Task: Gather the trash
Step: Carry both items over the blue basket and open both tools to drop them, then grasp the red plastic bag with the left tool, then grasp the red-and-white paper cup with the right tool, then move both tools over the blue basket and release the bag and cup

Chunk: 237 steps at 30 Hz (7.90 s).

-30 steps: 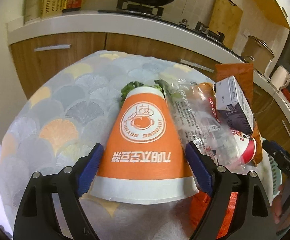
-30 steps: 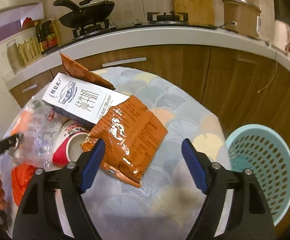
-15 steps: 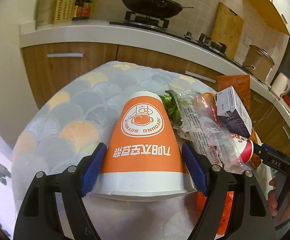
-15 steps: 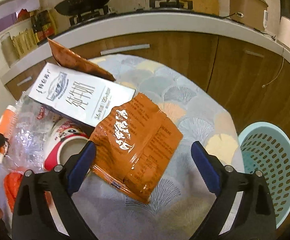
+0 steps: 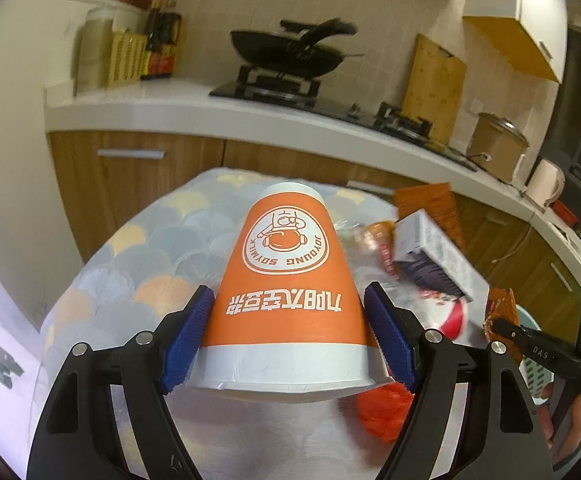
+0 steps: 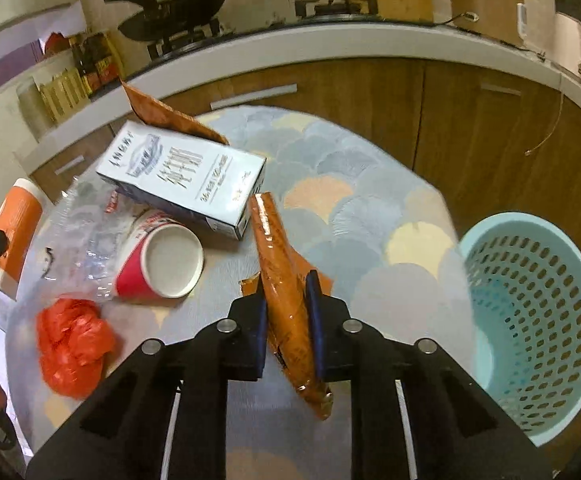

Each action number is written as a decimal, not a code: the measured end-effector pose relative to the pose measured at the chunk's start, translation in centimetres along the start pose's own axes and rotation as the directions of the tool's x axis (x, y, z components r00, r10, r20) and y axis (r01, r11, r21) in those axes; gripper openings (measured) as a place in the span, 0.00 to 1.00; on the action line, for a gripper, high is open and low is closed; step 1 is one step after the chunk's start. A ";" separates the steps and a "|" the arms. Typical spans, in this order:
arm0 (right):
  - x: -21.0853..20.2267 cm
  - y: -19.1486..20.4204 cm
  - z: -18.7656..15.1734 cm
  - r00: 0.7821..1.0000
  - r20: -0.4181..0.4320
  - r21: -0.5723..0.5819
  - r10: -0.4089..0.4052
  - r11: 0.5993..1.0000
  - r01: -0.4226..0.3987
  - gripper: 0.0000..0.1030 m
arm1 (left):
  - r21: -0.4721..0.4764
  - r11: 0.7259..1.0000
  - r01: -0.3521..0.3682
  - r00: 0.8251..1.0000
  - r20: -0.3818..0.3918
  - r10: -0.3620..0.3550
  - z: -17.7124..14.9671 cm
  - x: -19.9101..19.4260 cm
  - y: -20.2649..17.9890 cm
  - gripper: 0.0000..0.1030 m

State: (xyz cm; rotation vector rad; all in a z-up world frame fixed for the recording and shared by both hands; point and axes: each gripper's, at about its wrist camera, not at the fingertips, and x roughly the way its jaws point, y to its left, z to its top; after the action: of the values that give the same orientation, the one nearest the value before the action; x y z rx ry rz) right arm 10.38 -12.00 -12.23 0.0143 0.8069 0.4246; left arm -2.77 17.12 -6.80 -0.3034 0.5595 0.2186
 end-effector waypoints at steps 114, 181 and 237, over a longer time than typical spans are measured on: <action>-10.4 -11.4 -2.9 0.968 0.201 0.117 -0.147 0.985 0.125 0.54 | 0.229 0.934 0.275 0.961 -0.031 -0.276 -1.4 -1.1 -21.0 0.81; 5.7 6.3 2.7 0.964 -0.086 -0.053 0.250 0.965 -0.255 0.54 | 0.075 0.995 0.072 0.990 -0.128 -0.062 -6.0 -2.1 -1.1 0.46; -12.2 -21.5 -4.6 0.967 0.206 0.321 -0.152 0.944 0.080 0.49 | 0.334 0.811 0.481 0.876 -0.218 -0.430 -4.8 4.7 -31.2 0.47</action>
State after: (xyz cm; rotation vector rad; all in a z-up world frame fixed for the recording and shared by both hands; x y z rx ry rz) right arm 7.49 -36.95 -10.58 0.3026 0.6361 0.1752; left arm 7.66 -13.09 -6.36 -0.0662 0.6303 -0.3835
